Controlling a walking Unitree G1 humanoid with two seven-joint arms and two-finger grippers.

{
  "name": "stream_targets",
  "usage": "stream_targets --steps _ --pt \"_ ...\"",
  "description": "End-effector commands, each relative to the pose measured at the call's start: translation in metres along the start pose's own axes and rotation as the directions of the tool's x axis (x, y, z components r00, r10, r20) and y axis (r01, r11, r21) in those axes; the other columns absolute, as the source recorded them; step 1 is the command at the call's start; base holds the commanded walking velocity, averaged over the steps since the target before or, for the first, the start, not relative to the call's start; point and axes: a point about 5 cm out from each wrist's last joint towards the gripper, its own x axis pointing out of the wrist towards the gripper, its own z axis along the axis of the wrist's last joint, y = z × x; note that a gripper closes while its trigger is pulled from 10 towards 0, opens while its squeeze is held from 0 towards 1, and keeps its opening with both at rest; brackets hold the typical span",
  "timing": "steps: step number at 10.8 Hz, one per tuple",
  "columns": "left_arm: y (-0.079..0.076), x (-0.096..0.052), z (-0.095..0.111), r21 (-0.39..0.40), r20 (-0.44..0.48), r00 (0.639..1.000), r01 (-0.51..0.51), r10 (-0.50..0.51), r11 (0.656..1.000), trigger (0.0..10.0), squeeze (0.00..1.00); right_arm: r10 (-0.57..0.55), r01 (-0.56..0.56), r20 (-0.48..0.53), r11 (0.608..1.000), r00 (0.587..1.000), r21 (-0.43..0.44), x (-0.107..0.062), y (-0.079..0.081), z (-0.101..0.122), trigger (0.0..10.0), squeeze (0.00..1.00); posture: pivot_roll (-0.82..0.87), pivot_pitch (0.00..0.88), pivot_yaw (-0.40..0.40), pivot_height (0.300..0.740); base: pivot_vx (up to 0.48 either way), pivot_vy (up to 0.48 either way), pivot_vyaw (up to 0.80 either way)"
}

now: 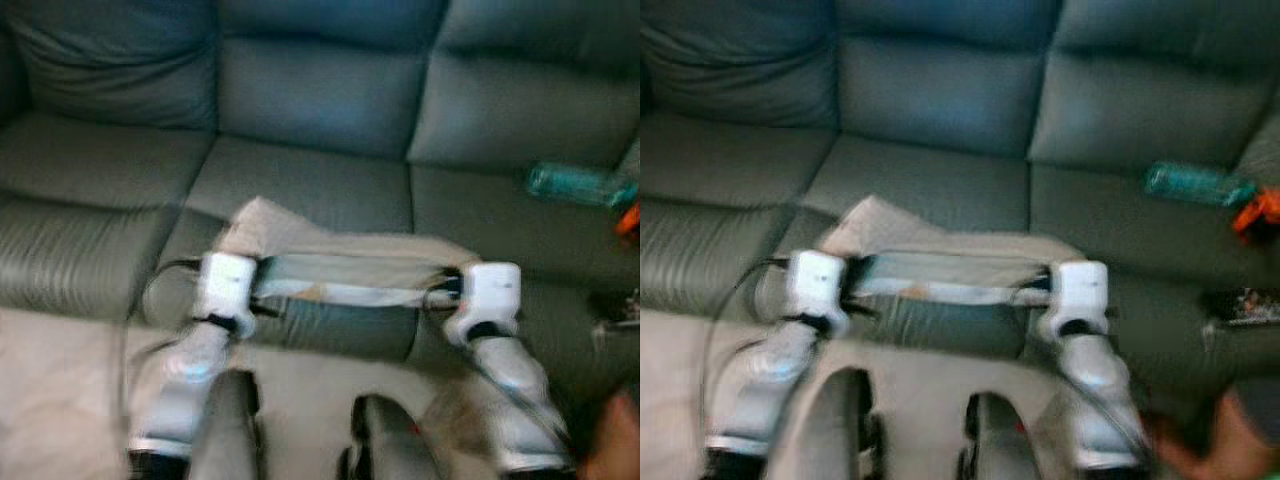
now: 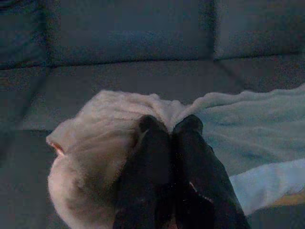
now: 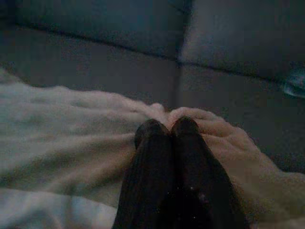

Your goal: Move the pillow to the sofa

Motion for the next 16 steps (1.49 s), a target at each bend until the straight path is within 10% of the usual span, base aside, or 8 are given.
stream_targets --steps 1,4,11,16 --pt "-0.006 0.002 0.004 -0.01 0.023 1.0 0.012 -0.012 1.0 10.0 0.0 -0.031 0.031 -0.005 0.999 1.0 -0.012 -0.005 -0.011 -0.002 10.0 0.0 -0.04 0.179 -0.041 0.632 0.409 0.0 0.0" --pt "-0.005 0.003 0.005 0.0 0.028 1.0 -0.004 0.004 1.0 10.0 0.0 -0.012 0.011 -0.018 1.0 1.0 -0.004 -0.006 -0.009 -0.005 10.0 0.0 -0.04 0.187 -0.039 0.632 0.227 0.0 0.0" --pt "0.058 0.024 0.028 0.137 0.098 0.974 -0.218 0.206 0.966 10.0 0.0 0.214 -0.215 0.039 0.976 0.976 0.022 0.024 0.026 0.017 10.0 0.0 0.0 0.331 -0.022 0.632 0.0 0.0 0.0" --pt "0.089 0.05 0.027 0.259 0.104 0.913 -0.407 0.394 0.876 10.0 0.0 0.342 -0.342 0.075 0.94 0.937 -0.012 0.058 0.057 0.035 10.0 0.0 0.01 0.462 -0.027 0.632 0.0 0.0 0.0"
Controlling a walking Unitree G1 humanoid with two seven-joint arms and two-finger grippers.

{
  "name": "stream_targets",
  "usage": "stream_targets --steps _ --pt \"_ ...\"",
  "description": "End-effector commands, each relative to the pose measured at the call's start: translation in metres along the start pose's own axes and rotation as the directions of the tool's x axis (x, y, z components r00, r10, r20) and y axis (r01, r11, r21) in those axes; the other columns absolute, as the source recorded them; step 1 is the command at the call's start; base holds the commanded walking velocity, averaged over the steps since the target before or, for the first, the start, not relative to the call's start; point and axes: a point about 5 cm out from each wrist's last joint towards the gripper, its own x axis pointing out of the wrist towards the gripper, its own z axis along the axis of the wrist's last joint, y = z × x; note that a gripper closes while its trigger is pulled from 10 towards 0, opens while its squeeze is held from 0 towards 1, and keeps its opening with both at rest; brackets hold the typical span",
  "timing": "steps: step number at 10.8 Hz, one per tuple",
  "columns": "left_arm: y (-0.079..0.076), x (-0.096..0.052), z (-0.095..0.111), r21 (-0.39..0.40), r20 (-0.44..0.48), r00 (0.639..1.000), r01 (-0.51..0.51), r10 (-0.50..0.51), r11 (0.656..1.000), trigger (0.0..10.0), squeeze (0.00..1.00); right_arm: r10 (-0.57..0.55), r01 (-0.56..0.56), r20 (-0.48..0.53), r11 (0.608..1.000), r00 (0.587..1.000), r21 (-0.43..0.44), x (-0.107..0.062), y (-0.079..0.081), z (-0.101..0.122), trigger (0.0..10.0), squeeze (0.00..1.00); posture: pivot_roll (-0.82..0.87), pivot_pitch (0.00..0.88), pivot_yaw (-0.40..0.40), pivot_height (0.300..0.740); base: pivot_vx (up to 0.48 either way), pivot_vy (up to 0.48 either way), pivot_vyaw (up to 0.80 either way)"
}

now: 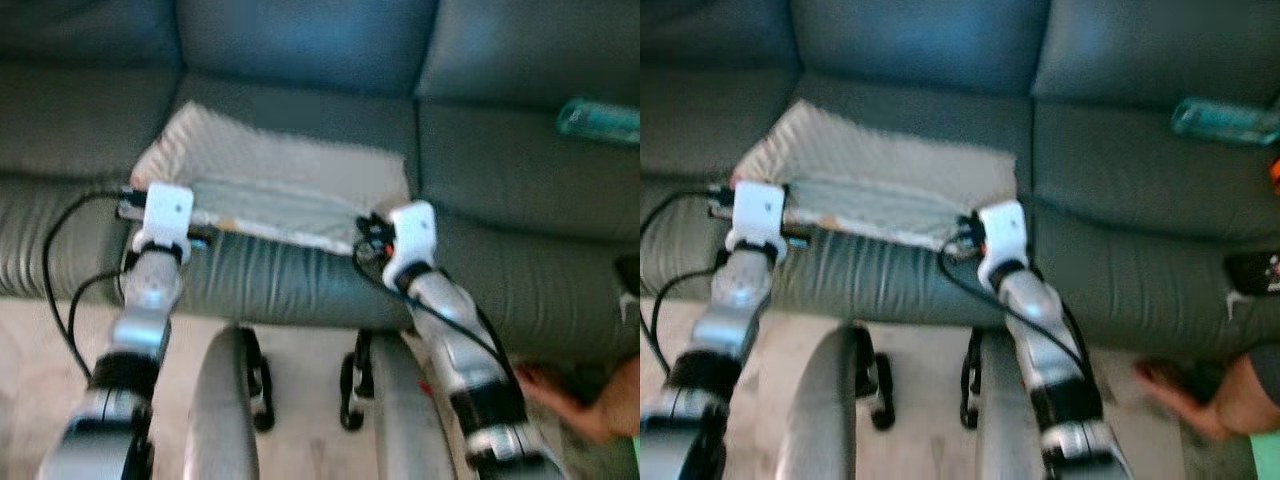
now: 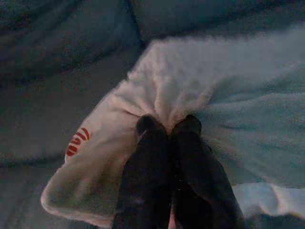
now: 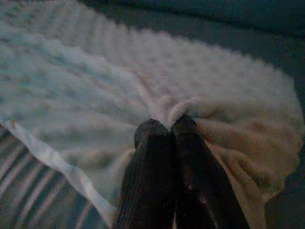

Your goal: Move the pillow to the sofa

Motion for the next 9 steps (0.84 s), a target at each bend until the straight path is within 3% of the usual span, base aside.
stream_targets --steps 1,3,5,6,7,9 --pt "-0.016 -0.003 -0.014 -0.015 -0.066 0.995 0.077 -0.077 0.997 10.0 0.0 -0.058 0.056 -0.073 0.998 0.996 -0.025 -0.001 -0.007 -0.015 10.0 0.0 0.01 0.463 -0.032 0.632 0.0 0.0 0.0" --pt "-0.039 -0.002 -0.013 -0.004 -0.064 0.988 0.143 -0.143 0.99 10.0 0.0 -0.137 0.135 -0.133 0.991 0.982 -0.028 -0.007 -0.022 -0.03 10.0 0.0 -0.01 0.466 -0.03 0.632 0.0 0.0 0.0" --pt "-0.047 0.002 -0.011 0.0 -0.07 0.988 0.142 -0.141 0.99 10.0 0.0 -0.163 0.161 -0.16 0.987 0.974 -0.024 -0.014 -0.031 -0.042 10.0 0.0 -0.02 0.465 -0.033 0.632 0.0 0.0 0.0" --pt "-0.044 0.006 -0.009 0.019 -0.067 0.992 0.108 -0.107 0.994 10.0 0.0 -0.171 0.169 -0.163 0.985 0.972 -0.023 -0.015 -0.034 -0.045 10.0 0.0 -0.03 0.463 -0.038 0.632 0.0 0.0 0.0" --pt "-0.028 0.014 -0.001 0.062 -0.024 1.0 0.008 -0.006 0.998 10.0 0.0 -0.167 0.166 -0.147 0.986 0.975 -0.02 -0.013 -0.035 -0.044 10.0 0.0 -0.03 0.462 -0.04 0.632 0.0 0.0 0.0" --pt "-0.01 0.018 0.0 0.1 -0.02 0.997 -0.078 0.081 0.992 10.0 0.0 -0.159 0.158 -0.127 0.987 0.979 -0.015 -0.008 -0.035 -0.039 10.0 0.0 -0.02 0.463 -0.043 0.632 0.0 0.0 0.0"
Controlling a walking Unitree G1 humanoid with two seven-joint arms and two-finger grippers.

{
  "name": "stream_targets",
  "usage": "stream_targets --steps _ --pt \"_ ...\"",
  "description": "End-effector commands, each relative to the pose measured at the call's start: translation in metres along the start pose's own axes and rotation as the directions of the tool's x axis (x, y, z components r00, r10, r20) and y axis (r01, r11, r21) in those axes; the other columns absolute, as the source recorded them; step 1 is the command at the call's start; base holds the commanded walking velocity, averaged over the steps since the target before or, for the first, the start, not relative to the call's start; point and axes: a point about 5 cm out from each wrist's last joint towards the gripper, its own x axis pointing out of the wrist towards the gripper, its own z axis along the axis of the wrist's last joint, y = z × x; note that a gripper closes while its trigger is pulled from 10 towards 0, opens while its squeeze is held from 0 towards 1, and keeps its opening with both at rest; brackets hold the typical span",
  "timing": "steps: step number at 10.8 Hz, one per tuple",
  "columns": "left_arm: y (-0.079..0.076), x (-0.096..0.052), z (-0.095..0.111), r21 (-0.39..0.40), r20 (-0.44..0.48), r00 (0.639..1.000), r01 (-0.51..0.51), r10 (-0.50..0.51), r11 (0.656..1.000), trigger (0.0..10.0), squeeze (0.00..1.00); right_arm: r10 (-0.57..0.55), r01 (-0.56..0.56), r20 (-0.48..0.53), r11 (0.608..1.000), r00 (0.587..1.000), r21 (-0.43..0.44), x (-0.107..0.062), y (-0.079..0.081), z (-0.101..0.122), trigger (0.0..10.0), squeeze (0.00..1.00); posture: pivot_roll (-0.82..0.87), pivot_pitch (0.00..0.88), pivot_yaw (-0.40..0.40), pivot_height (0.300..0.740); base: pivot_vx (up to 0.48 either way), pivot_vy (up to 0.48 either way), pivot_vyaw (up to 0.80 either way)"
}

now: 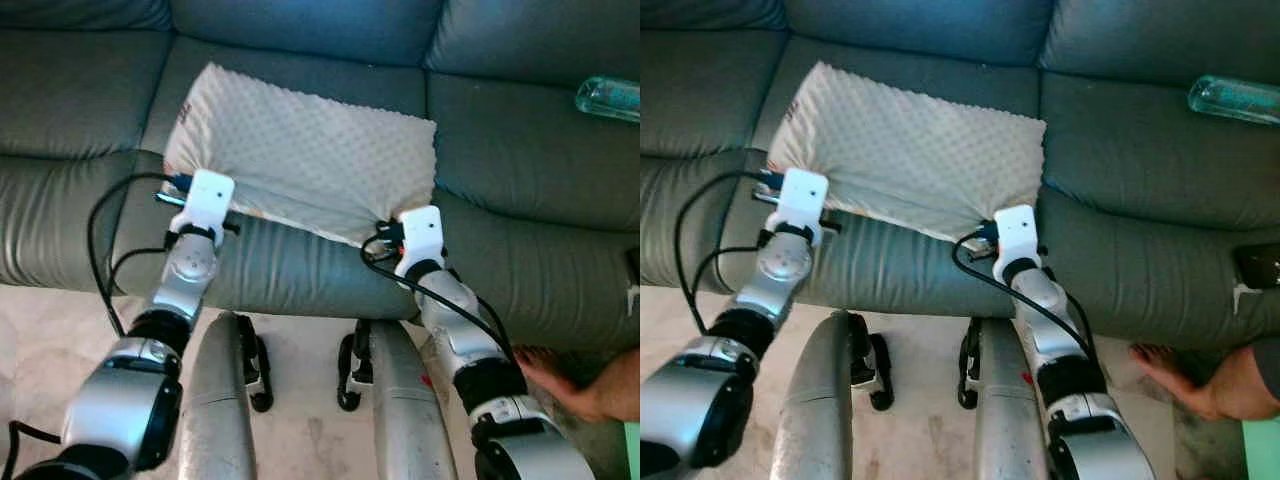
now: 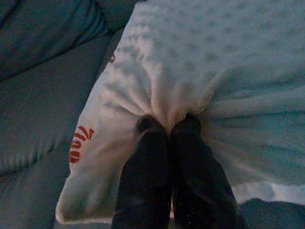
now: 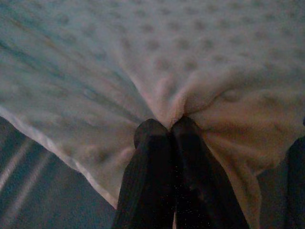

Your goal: Move the pillow to the sofa

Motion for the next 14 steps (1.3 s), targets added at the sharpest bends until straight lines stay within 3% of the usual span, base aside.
stream_targets --steps 1,3,4,5,7,9,10,11,14 --pt "0.021 -0.003 -0.016 0.018 -0.05 0.995 -0.091 0.092 0.996 10.0 0.0 -0.046 0.047 -0.063 0.999 0.997 0.023 -0.009 -0.011 -0.019 10.0 0.0 -0.02 0.463 -0.044 0.632 0.0 0.0 0.0" --pt "0.027 -0.005 -0.021 0.024 -0.057 0.992 -0.109 0.11 0.994 10.0 0.0 0.009 -0.008 -0.035 0.999 0.999 0.036 -0.007 -0.002 -0.014 10.0 0.0 -0.02 0.464 -0.049 0.632 0.0 0.0 0.0" --pt "0.028 -0.009 -0.027 0.032 -0.063 0.99 -0.126 0.127 0.992 10.0 0.0 0.093 -0.093 -0.013 0.996 0.996 0.009 -0.009 0.007 -0.014 10.0 0.0 -0.01 0.466 -0.052 0.632 0.0 0.0 0.0" --pt "0.031 -0.012 -0.031 0.035 -0.065 0.986 -0.149 0.151 0.988 10.0 0.0 0.123 -0.124 -0.015 0.992 0.992 -0.015 -0.014 0.006 -0.017 10.0 0.0 -0.01 0.465 -0.053 0.632 0.0 0.0 0.0" --pt "0.038 -0.017 -0.039 0.031 -0.09 0.978 -0.185 0.187 0.982 10.0 0.0 0.131 -0.133 -0.035 0.989 0.991 -0.063 -0.022 -0.01 -0.022 10.0 0.0 -0.01 0.464 -0.058 0.632 0.0 0.0 0.0" --pt "0.034 -0.021 -0.045 0.025 -0.104 0.979 -0.173 0.175 0.985 10.0 0.0 0.055 -0.063 -0.072 0.991 0.996 -0.114 -0.024 -0.03 -0.025 10.0 0.0 -0.01 0.462 -0.06 0.632 0.0 0.0 0.0" --pt "0.028 -0.022 -0.045 0.01 -0.106 0.982 -0.157 0.158 0.987 10.0 0.29 -0.004 -0.007 -0.085 0.991 0.996 -0.132 -0.024 -0.041 -0.025 10.0 0.58 -0.01 0.462 -0.061 0.632 0.0 0.0 0.0" --pt "0.024 -0.023 -0.044 -0.004 -0.105 0.984 -0.147 0.146 0.989 10.0 1.0 -0.023 0.012 -0.085 0.992 0.996 -0.127 -0.025 -0.045 -0.025 10.0 1.0 -0.01 0.461 -0.06 0.632 0.0 0.0 0.0" --pt "0.025 -0.022 -0.043 -0.012 -0.104 0.983 -0.152 0.15 0.988 10.0 1.0 -0.052 0.039 -0.087 0.988 0.995 -0.146 -0.024 -0.053 -0.024 10.0 1.0 -0.01 0.459 -0.059 0.632 0.0 0.0 0.0"
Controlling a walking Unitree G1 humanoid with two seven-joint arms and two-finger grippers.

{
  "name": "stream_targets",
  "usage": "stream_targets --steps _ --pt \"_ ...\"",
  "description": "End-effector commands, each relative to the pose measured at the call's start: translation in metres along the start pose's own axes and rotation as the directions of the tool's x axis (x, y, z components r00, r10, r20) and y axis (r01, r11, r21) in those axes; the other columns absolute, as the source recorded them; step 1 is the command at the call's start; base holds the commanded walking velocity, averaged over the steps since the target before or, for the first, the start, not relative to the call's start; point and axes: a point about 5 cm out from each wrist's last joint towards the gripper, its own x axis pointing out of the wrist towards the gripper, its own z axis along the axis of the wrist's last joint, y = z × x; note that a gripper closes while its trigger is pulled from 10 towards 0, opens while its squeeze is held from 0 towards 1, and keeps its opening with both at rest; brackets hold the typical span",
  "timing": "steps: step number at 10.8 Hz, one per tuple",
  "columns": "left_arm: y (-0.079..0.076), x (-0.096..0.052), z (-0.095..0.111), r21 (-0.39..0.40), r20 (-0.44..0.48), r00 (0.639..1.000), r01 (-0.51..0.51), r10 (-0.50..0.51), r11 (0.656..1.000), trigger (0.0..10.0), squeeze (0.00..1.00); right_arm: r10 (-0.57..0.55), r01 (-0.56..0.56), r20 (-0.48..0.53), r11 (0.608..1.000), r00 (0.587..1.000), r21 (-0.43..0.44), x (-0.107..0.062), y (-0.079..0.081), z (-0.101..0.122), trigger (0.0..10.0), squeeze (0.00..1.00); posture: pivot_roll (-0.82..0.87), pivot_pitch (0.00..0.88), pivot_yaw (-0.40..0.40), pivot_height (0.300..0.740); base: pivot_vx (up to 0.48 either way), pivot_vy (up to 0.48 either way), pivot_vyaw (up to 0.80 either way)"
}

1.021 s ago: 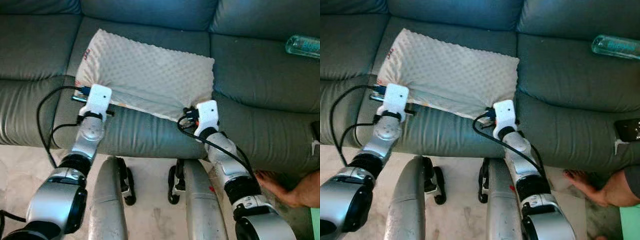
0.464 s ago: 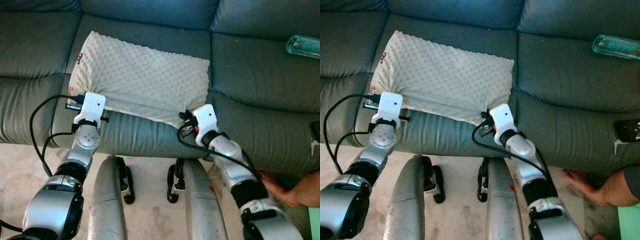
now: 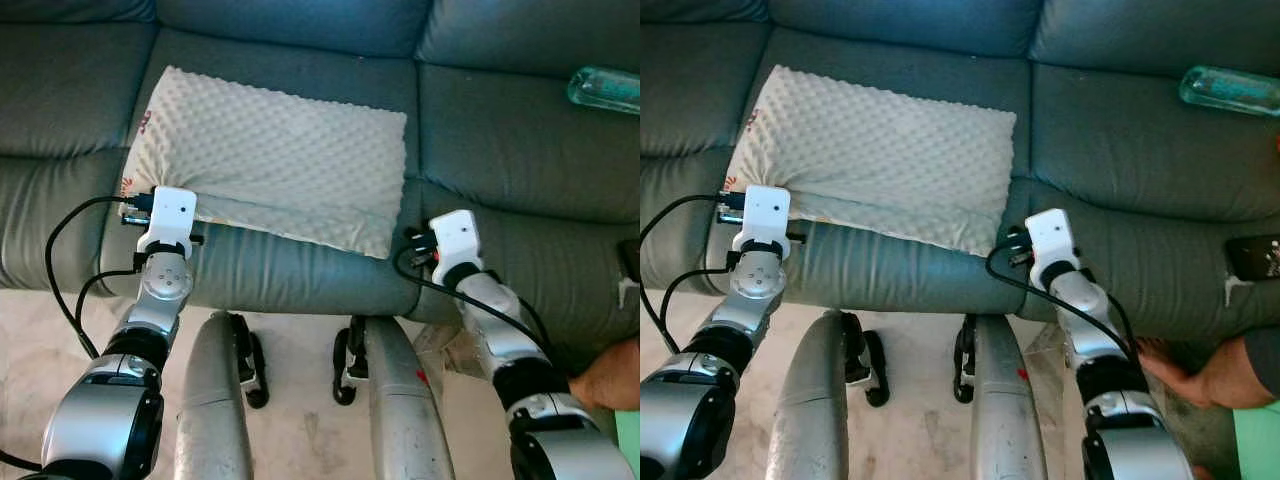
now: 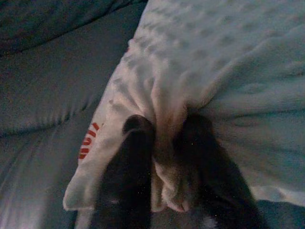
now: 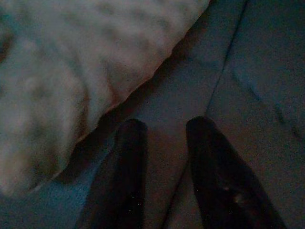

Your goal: Move the pillow to the sofa

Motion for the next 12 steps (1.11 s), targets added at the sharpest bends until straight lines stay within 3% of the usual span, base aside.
stream_targets --steps 1,3,6,8,9,10,12 --pt "0.004 -0.005 -0.012 0.006 -0.044 0.999 -0.011 0.011 1.0 10.0 1.0 -0.016 0.016 -0.046 1.0 0.999 0.004 -0.006 -0.002 -0.014 10.0 1.0 -0.01 0.456 -0.056 0.632 0.0 0.0 0.0" --pt "0.005 -0.008 -0.013 -0.043 -0.042 0.999 0.005 -0.007 0.999 10.0 1.0 -0.017 0.017 -0.005 1.0 1.0 0.017 -0.006 0.004 -0.007 10.0 1.0 0.0 0.447 -0.057 0.632 0.0 0.0 0.0" --pt "0.007 -0.022 -0.01 -0.079 0.004 0.999 0.046 -0.046 0.996 10.0 1.0 -0.056 0.055 0.02 0.998 0.998 0.017 -0.021 0.024 -0.014 10.0 1.0 0.01 0.381 -0.053 0.632 0.0 0.0 0.0" --pt "0.007 -0.044 -0.009 -0.113 0.017 0.998 0.068 -0.066 0.991 10.0 1.0 -0.041 0.04 0.031 0.998 0.999 0.051 -0.035 0.042 -0.019 10.0 1.0 0.01 0.294 -0.05 0.632 0.0 0.0 0.0" --pt "0.005 -0.047 -0.009 -0.127 0.02 0.998 0.07 -0.068 0.989 10.0 1.0 -0.044 0.042 0.034 0.997 0.998 0.062 -0.036 0.045 -0.02 10.0 1.0 0.01 0.27 -0.051 0.632 0.0 0.0 0.0" --pt "0.006 -0.065 -0.002 -0.135 0.073 0.995 0.082 -0.073 0.987 10.0 1.0 -0.028 0.022 0.066 0.996 0.997 0.085 -0.047 0.056 -0.017 10.0 1.0 0.01 0.224 -0.051 0.632 0.0 0.0 0.0" --pt "0.005 -0.096 -0.012 -0.151 0.051 0.992 0.12 -0.113 0.981 10.0 1.0 -0.033 0.025 0.068 0.993 0.997 0.117 -0.072 0.062 -0.023 10.0 1.0 0.01 0.164 -0.045 0.632 0.0 0.0 0.0"
